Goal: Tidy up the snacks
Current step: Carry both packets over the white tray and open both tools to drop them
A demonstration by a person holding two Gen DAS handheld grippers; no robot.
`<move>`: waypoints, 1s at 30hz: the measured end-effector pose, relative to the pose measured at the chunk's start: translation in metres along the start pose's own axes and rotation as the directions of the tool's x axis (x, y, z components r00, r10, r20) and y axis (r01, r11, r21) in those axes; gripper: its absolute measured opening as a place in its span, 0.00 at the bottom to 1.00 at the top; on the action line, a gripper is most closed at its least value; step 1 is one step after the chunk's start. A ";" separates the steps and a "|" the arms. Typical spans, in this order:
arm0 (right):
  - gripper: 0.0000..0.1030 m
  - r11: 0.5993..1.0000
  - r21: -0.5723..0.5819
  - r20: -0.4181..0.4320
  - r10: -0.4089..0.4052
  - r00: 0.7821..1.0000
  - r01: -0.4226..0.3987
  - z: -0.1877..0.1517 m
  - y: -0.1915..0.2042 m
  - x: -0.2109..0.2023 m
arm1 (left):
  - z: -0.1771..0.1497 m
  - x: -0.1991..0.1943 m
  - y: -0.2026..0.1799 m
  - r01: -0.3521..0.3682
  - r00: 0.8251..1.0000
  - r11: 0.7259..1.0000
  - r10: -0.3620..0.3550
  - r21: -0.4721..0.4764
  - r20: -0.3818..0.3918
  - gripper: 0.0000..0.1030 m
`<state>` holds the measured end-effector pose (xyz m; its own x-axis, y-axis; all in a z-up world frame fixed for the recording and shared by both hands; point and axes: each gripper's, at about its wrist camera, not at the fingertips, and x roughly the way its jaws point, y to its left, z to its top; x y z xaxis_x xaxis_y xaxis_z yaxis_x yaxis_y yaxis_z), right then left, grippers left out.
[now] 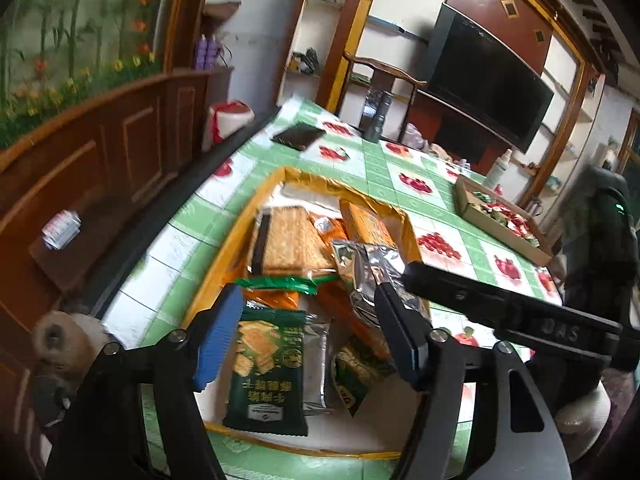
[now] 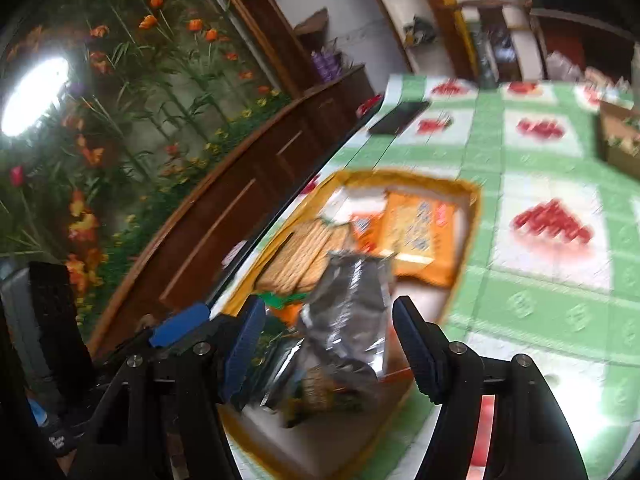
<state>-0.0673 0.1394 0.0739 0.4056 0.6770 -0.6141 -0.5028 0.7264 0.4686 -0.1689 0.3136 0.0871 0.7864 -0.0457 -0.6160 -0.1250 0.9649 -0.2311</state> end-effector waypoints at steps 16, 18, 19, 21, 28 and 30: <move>0.73 0.995 0.048 0.150 -0.089 0.985 0.083 -0.046 -0.010 -0.067 | 0.010 -0.019 -0.036 -0.435 0.895 0.897 0.421 0.082 0.148 0.91; 0.74 0.988 0.017 0.187 -0.153 0.970 0.153 -0.057 -0.003 -0.074 | 0.011 -0.012 -0.039 -0.454 0.889 0.886 0.445 0.092 0.108 0.92; 0.74 0.985 -0.002 0.201 -0.171 0.965 0.175 -0.063 0.000 -0.075 | 0.010 -0.009 -0.041 -0.446 0.894 0.890 0.439 0.096 0.087 0.92; 0.74 0.979 -0.041 0.207 -0.187 0.960 0.199 -0.070 0.005 -0.076 | 0.007 -0.006 -0.044 -0.426 0.905 0.900 0.422 0.092 0.059 0.92; 0.76 0.966 -0.103 0.239 -0.209 0.948 0.238 -0.086 0.008 -0.090 | 0.001 -0.005 -0.067 -0.398 0.917 0.909 0.396 0.123 0.037 0.92; 0.77 0.963 -0.095 0.252 -0.223 0.942 0.253 -0.087 0.004 -0.094 | 0.001 -0.005 -0.073 -0.391 0.920 0.911 0.389 0.134 0.042 0.92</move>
<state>-0.1737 0.0680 0.0784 0.6861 0.5058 -0.5228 -0.4542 0.8593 0.2353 -0.1635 0.2435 0.1076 0.7003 0.3442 -0.6254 -0.3402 0.9311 0.1315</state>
